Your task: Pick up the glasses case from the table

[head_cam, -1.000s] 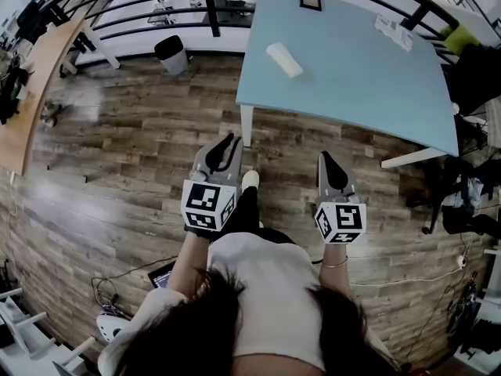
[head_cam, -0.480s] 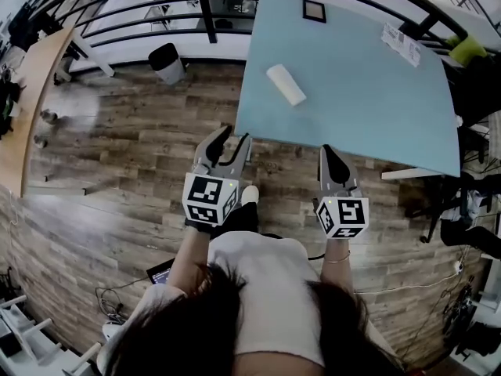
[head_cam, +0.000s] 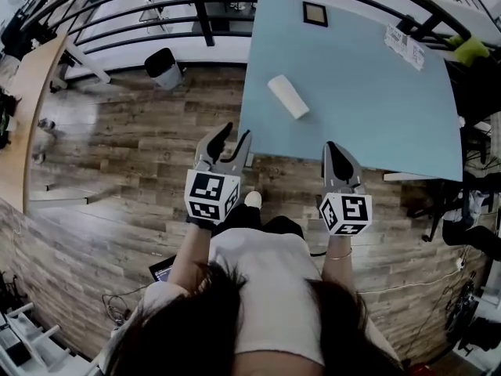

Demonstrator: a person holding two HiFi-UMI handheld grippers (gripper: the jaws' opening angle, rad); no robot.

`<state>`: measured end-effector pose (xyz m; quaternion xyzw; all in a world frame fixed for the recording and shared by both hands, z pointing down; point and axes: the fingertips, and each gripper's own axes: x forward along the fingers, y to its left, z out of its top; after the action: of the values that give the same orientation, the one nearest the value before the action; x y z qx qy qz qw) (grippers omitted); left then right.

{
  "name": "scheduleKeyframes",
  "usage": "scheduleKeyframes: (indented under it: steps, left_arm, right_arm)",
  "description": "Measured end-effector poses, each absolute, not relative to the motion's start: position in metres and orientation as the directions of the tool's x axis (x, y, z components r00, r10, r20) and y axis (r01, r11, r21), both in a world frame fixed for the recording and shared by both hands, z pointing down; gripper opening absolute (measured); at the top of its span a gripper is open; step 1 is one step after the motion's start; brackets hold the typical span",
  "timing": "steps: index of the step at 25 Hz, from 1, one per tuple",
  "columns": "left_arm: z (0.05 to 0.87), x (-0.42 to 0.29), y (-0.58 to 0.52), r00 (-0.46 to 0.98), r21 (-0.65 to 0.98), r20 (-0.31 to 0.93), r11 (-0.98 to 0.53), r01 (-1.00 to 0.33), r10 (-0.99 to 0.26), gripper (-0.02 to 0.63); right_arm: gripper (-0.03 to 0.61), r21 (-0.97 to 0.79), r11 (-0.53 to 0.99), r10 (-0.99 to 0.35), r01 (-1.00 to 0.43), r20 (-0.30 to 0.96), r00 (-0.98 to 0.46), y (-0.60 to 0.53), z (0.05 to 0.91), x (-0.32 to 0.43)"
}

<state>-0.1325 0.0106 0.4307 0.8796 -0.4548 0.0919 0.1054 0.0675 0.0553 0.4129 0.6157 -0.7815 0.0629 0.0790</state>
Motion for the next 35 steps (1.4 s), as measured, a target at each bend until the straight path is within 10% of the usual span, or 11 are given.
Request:
scheduleKeyframes:
  steps: [35]
  left_arm:
    - [0.468,-0.045,-0.165,0.467,0.134,0.398,-0.453,-0.881,-0.79,0.344]
  right_arm:
    - [0.003,-0.042,0.371,-0.895,-0.928,0.249,-0.37,-0.148,0.431,0.155]
